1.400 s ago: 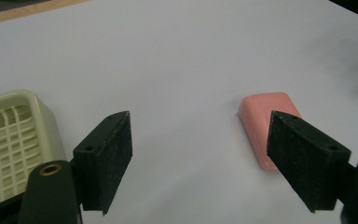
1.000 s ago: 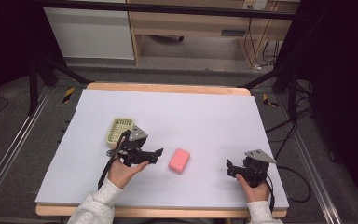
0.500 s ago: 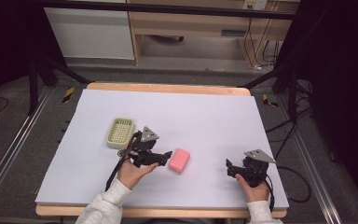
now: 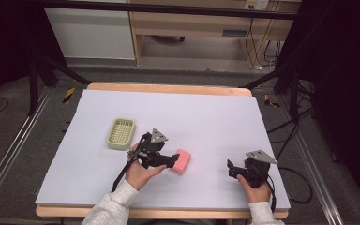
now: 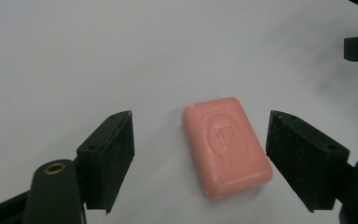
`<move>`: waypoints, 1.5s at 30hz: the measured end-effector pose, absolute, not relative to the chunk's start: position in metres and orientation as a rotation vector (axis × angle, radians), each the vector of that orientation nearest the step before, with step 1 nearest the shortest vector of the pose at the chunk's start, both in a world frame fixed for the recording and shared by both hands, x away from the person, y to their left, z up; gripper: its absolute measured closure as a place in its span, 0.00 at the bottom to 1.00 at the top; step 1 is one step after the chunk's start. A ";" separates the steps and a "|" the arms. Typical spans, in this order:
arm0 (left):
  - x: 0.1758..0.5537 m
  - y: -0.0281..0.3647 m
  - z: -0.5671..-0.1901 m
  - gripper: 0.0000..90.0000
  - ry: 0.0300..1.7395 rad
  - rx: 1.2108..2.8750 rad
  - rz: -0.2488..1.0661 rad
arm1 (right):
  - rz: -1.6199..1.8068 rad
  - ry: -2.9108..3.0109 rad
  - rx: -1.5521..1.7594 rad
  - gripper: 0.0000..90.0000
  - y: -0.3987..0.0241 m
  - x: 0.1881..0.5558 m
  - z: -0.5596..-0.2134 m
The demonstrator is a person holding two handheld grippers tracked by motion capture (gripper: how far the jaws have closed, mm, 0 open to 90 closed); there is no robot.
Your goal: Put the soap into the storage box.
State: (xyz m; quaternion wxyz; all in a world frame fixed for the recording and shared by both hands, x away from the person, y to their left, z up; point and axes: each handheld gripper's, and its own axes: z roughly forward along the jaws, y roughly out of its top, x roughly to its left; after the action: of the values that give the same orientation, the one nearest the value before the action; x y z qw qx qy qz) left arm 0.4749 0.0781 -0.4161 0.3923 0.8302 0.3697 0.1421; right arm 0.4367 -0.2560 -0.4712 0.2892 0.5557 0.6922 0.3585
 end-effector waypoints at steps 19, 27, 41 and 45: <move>0.481 0.054 -0.434 0.26 0.937 2.178 0.316 | 0.958 1.851 1.477 0.06 -0.258 0.435 -0.471; 0.484 0.047 -0.440 0.25 0.948 2.186 0.298 | 0.954 1.857 1.475 0.06 -0.257 0.436 -0.471; 0.488 0.039 -0.451 0.25 0.973 2.212 0.286 | 0.955 1.863 1.479 0.06 -0.257 0.436 -0.471; 0.489 0.037 -0.454 0.25 0.976 2.226 0.288 | 0.956 1.863 1.481 0.06 -0.257 0.436 -0.471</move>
State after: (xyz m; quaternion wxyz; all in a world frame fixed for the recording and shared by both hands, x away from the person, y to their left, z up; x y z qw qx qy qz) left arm 0.4888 0.0371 -0.4540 0.3403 0.8552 0.3750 0.1105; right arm 0.4362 -0.2567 -0.4710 0.2844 0.5537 0.6964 0.3572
